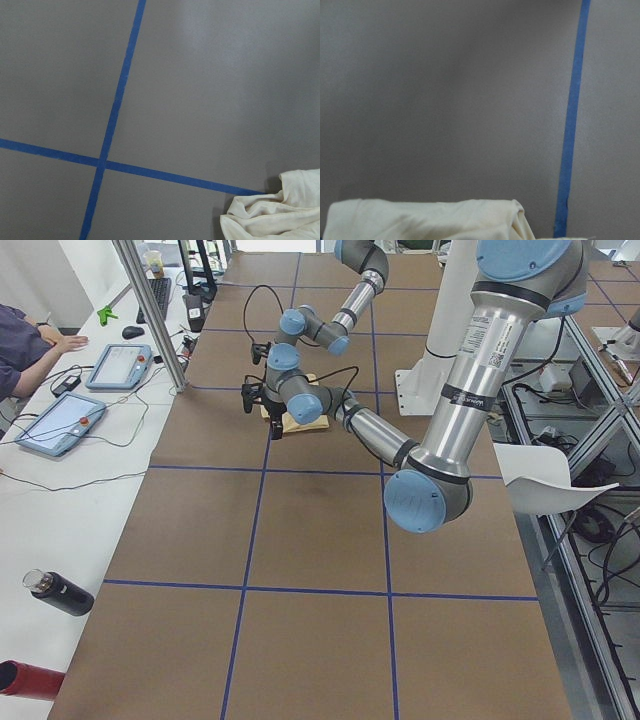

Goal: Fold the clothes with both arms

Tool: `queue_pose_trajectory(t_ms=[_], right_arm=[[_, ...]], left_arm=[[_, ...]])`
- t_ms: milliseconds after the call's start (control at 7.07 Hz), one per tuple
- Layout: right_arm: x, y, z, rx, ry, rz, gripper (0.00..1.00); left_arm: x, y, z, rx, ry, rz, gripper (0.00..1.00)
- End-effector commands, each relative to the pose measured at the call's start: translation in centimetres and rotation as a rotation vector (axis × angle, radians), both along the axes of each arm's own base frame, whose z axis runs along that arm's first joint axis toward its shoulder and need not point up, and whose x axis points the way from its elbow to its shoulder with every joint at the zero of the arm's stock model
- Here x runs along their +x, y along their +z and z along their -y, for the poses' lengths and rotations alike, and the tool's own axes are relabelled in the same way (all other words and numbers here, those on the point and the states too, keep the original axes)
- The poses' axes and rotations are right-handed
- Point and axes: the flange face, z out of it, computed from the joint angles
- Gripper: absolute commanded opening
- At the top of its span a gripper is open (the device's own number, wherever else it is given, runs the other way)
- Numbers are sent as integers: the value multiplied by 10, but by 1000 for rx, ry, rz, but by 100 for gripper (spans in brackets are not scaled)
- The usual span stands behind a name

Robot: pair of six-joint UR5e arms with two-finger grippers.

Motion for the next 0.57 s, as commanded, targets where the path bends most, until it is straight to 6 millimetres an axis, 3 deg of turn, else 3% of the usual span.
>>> queue_pose_trajectory(t_ms=[0, 283, 424], right_arm=[[24, -22, 10, -25, -1, 47, 100], [85, -29, 6, -162, -39, -7, 100], [131, -11, 3, -213, -51, -3, 100]], left_arm=[[-21, -8, 6, 105, 36, 19, 100], [-48, -14, 7, 154, 48, 14, 100], [-59, -14, -7, 200, 68, 20, 100]])
